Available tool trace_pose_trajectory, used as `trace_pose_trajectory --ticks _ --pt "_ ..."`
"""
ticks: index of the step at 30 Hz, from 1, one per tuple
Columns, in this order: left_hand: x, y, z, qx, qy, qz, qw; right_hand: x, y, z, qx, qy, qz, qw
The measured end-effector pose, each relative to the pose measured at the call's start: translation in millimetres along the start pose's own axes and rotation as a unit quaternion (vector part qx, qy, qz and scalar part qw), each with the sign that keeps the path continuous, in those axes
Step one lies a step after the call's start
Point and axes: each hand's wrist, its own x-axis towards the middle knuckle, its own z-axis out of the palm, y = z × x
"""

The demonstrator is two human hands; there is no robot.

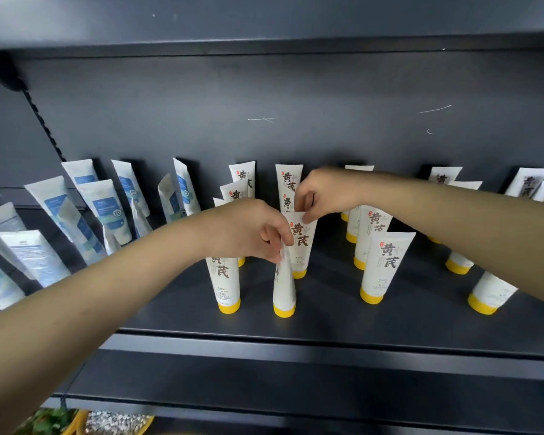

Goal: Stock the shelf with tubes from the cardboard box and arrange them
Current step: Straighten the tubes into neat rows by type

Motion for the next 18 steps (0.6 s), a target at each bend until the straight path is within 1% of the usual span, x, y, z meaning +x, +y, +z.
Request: trace_pose_trajectory --ticks 3,5,8,12,16,18 --pt "6.4 -2.9 10.9 0.095 0.066 0.042 0.992 1.7 -0.9 1.1 -0.009 0.014 0.004 1.0" --pt "8.3 -3.2 17.5 0.144 0.104 0.054 0.983 2.4 -0.1 0.2 -0.009 0.005 0.008 1.0" --pt "9.9 -4.1 23.4 0.161 0.128 0.042 0.978 4.6 2.2 -0.2 -0.008 -0.011 0.006 1.0" --pt "13.7 -2.6 26.8 0.127 0.132 0.024 0.983 5.5 4.6 1.6 0.009 -0.024 0.009 1.0" --pt "15.4 -8.0 23.2 0.128 0.081 0.009 0.988 4.6 6.6 3.7 0.059 -0.038 0.015 0.997" --pt "16.4 -11.3 22.4 0.137 0.073 -0.001 0.988 5.0 6.8 3.5 0.06 -0.038 0.01 0.997"
